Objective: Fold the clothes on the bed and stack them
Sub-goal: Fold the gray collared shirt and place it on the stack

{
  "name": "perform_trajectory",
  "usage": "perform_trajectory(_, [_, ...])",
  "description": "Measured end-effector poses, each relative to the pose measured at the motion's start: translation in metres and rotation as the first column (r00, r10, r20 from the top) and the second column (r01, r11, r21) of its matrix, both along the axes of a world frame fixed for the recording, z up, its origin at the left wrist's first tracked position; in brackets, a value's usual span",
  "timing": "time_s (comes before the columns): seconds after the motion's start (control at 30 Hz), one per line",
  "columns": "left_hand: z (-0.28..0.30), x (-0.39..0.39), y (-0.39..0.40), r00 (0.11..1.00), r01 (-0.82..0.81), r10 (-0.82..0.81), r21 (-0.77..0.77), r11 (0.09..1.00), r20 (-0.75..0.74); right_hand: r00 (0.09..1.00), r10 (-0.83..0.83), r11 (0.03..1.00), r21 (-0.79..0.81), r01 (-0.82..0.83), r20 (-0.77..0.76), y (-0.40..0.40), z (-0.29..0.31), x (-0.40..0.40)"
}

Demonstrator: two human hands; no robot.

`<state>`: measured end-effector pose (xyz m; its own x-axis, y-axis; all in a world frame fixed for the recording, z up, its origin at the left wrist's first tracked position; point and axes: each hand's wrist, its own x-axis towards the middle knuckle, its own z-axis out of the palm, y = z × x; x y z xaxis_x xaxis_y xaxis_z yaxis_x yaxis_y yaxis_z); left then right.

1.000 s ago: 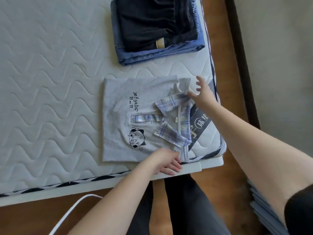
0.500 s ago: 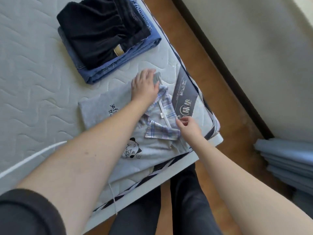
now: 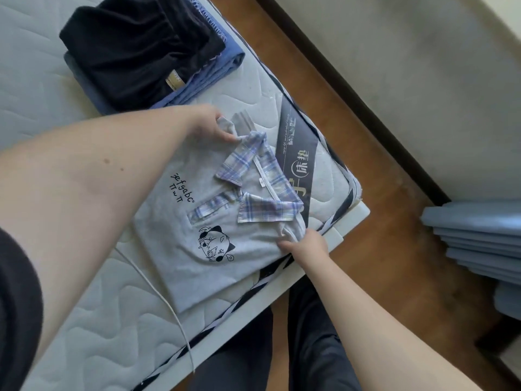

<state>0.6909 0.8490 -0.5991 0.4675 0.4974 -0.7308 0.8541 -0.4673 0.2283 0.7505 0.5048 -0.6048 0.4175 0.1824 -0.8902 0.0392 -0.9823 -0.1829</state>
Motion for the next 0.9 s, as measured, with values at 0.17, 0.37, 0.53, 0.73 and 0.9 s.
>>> perform_trajectory(0.17, [0.021,-0.024,-0.011,0.992,0.024,-0.019,-0.037,0.999,0.129,0.885,-0.444,0.81,0.359,0.463,-0.14,-0.012,0.01,-0.017])
perform_trajectory(0.37, [0.041,-0.076,-0.024,0.948,-0.15,0.136,0.026,0.988,0.286,0.724,-0.605,0.539,0.499,0.678,-0.33,0.002,0.027,-0.009])
perform_trajectory(0.53, [0.056,-0.117,-0.032,0.847,-0.324,0.347,-0.126,0.938,0.402,0.669,-0.604,0.435,0.525,0.732,-0.432,0.028,0.046,0.018])
perform_trajectory(0.73, [0.087,-0.138,-0.044,0.62,-0.434,0.548,-0.337,0.836,0.562,0.855,-0.414,0.45,0.745,0.491,-0.314,0.061,0.08,0.045])
perform_trajectory(0.9, [0.134,-0.145,-0.06,0.46,-0.488,0.64,-0.427,0.761,0.615,0.899,-0.273,0.409,0.804,0.431,-0.343,0.086,0.121,0.055])
